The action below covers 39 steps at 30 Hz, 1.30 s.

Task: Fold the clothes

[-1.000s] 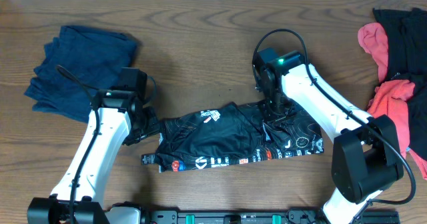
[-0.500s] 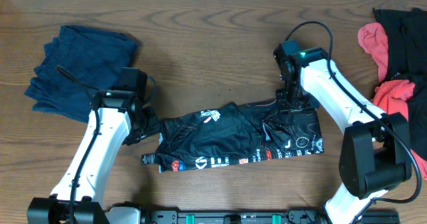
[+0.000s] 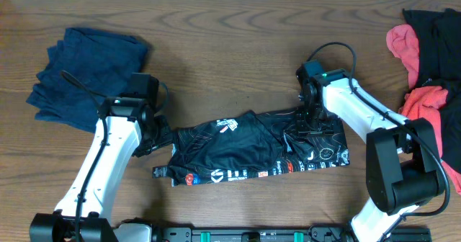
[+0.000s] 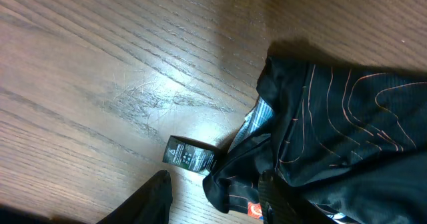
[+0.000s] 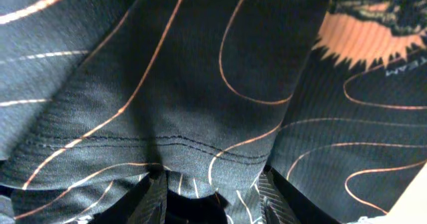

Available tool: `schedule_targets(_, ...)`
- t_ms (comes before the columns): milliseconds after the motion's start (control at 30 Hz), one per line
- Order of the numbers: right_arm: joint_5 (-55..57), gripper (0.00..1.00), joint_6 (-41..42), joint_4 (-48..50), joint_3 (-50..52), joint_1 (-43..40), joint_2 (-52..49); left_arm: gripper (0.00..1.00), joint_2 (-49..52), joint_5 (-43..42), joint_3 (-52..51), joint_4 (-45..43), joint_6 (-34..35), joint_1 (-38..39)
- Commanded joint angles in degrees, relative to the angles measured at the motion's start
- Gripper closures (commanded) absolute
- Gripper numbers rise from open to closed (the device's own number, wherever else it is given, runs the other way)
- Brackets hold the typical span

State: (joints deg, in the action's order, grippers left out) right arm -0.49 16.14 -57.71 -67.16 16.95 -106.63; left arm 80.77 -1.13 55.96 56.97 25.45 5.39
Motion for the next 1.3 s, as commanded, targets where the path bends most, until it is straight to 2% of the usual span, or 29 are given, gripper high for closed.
schedule_targets(0,-0.4,0.59,1.0,0.6,0.3,-0.2,0.9,0.55,-0.3,0.2,1.2,0.2,-0.3,-0.2)
schedule_targets(100,-0.4,0.62,2.0,2.2,0.7,-0.2,0.9,0.55,-0.3,0.2,1.2,0.2,-0.3,-0.2)
schedule_targets(267,-0.5,0.94,3.1,4.3,1.3,-0.1,0.9,0.55,-0.3,0.3,1.2,0.4,-0.3,-0.2)
schedule_targets(333,-0.4,0.99,3.1,4.9,1.2,-0.1,0.9,0.56,-0.3,0.3,1.2,0.4,-0.4,-0.2)
schedule_targets(500,-1.1,0.99,-0.8,5.5,-1.6,-0.1,1.0,0.55,-0.3,0.3,1.2,0.4,-0.3,-0.2)
schedule_targets(700,-8.1,0.98,-8.0,6.2,-6.3,0.0,1.0,0.55,-0.3,0.3,1.2,0.4,-0.3,-0.2)
schedule_targets(933,-14.5,0.97,-12.8,7.4,-6.7,0.0,1.0,0.56,-0.3,0.3,1.2,0.3,-0.3,-0.2)
schedule_targets(1067,-19.5,0.95,-19.0,7.0,-6.6,1.4,1.0,0.56,-0.3,0.3,1.2,0.4,-0.3,-0.2)
schedule_targets(1100,-19.7,0.94,-20.0,7.1,-6.6,1.9,1.0,0.56,-0.3,0.2,1.2,0.4,-0.3,-0.2)
schedule_targets(1167,-19.0,0.75,-20.9,7.2,-6.6,3.2,1.0,0.55,-0.3,0.2,1.2,0.4,-0.3,-0.2)
schedule_targets(1267,-17.5,0.71,-20.9,7.0,-6.6,4.3,1.0,0.56,-0.3,0.2,1.2,0.4,-0.3,-0.2)
